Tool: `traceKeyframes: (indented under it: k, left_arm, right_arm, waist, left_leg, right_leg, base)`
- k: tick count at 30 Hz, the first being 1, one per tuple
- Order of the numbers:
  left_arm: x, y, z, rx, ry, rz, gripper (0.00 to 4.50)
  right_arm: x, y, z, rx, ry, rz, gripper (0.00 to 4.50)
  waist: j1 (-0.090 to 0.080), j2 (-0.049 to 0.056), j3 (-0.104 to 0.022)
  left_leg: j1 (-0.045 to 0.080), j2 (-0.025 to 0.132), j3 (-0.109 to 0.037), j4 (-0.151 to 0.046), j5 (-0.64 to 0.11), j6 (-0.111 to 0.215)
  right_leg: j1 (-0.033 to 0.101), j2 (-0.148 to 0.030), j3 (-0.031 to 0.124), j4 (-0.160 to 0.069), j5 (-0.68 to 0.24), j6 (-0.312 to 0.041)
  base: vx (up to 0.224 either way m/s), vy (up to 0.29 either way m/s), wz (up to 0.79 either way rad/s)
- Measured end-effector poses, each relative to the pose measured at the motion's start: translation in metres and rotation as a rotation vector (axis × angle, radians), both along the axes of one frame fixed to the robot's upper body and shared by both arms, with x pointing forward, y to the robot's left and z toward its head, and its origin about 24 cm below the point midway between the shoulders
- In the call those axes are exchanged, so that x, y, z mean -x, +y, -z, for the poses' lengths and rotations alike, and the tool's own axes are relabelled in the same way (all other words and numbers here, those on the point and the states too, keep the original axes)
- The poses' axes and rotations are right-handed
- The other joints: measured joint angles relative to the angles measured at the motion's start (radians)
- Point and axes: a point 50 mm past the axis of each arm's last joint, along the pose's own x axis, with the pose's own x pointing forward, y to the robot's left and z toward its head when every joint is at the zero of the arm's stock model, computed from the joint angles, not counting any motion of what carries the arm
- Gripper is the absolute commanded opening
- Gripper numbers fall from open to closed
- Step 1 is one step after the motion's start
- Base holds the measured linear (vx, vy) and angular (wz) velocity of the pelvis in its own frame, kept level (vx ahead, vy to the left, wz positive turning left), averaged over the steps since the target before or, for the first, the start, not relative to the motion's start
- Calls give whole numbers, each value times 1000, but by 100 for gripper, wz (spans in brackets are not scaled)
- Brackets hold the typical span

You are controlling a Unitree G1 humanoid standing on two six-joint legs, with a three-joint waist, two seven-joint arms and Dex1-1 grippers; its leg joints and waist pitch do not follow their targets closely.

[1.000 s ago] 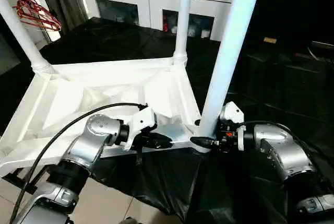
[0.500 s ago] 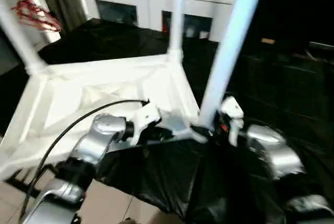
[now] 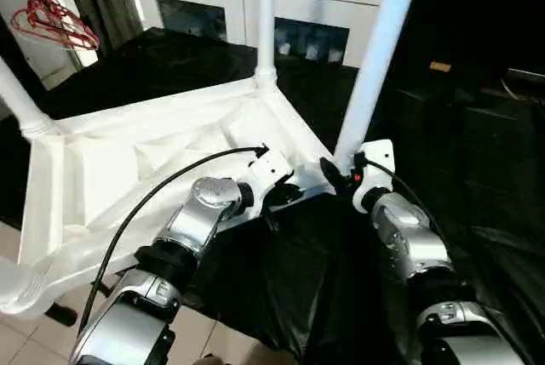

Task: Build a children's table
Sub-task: Rotate leg to tighten

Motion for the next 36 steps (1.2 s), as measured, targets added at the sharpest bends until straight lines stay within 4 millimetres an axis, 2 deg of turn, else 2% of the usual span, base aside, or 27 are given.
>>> traceKeyframes:
  k: [1, 4, 9, 12, 17, 19, 21, 24, 26, 28, 29, 36]
  left_arm:
    - [0, 1, 0, -1, -3, -1, 0]
    - [1, 3, 0, -2, -9, 9, 0]
    - [4, 13, -1, -1, -12, 53, 0]
    - [12, 25, -1, 8, 14, 131, 0]
    - [22, 33, -1, 12, 41, 224, 0]
    - [25, 36, -1, 14, 54, 253, 0]
    - [29, 40, 0, 13, 69, 283, 0]
    - [33, 45, -1, 17, 88, 321, 0]
    - [36, 48, -1, 18, 104, 342, 0]
    - [38, 50, -1, 16, 119, 359, 0]
    - [38, 50, -1, 16, 120, 363, 0]
    - [41, 51, -1, 19, 131, 385, 0]
  right_arm:
    - [0, 0, 0, -1, -2, -6, 377]
    - [1, 4, 0, 29, -15, -27, 399]
    - [3, -3, -3, 64, -33, -145, 399]
    - [12, -8, -4, 84, -39, -317, 399]
    - [19, -13, -9, 62, -37, -463, 399]
    - [25, -18, -11, 70, -30, -542, 366]
    - [32, -25, -13, 77, -19, -625, 366]
    - [39, -31, -17, 89, -4, -720, 326]
    - [42, -34, -18, 89, 10, -770, 321]
    - [44, -36, -19, 105, 22, -809, 317]
    - [45, -36, -19, 108, 26, -818, 297]
    - [47, -34, -20, 111, 35, -844, 255]
  waist:
    - [-3, 0, 0]
    - [-6, 0, 0]
    - [-8, 1, 0]
    - [-2, 1, 0]
    - [4, 1, 1]
    - [6, 1, 1]
    - [9, 1, 1]
    - [13, 1, 1]
    - [14, 1, 1]
    - [18, 1, 1]
    - [19, 1, 1]
    - [24, 0, 1]
  left_leg:
    - [0, 0, 0, 0, 0, 0]
    - [0, 1, 0, -1, 0, 0]
    - [0, 1, 0, -2, 0, 0]
    - [0, 1, 0, -3, 0, 0]
    - [0, 1, 1, -1, 0, 0]
    - [0, 1, 1, -1, 0, 0]
    - [0, 1, 1, -1, 0, 0]
    - [0, 1, 2, -1, 0, 0]
    - [0, 1, 2, -1, 0, 0]
    - [0, 1, 2, -1, 0, 0]
    - [0, 1, 2, -1, 0, 0]
    - [0, 1, 2, -1, 0, 0]
  right_leg:
    - [0, 0, 0, 0, 0, 0]
    - [-1, 1, 0, 0, 0, 0]
    - [-2, 1, 0, 0, 0, 0]
    - [-2, 1, 0, 0, -1, 0]
    - [-2, 1, 0, 1, 0, 0]
    - [-1, 0, 0, 1, 0, 0]
    - [-1, 0, 0, 0, -1, 0]
    - [-1, 0, 0, 1, -1, 0]
    - [-1, 0, 0, 1, -1, 1]
    - [-1, 0, 0, 1, -1, 1]
    - [-1, 0, 0, 1, -1, 1]
    - [-1, 0, 0, 1, -1, 1]
  base:
    - [0, 0, 0]
    - [0, 0, 0]
    - [0, 0, 0]
    - [0, 0, 0]
    - [0, 0, 0]
    - [0, 0, 0]
    - [0, 0, 0]
    - [0, 0, 0]
    - [0, 0, 0]
    - [0, 0, 0]
    - [0, 0, 0]
    - [0, 0, 0]
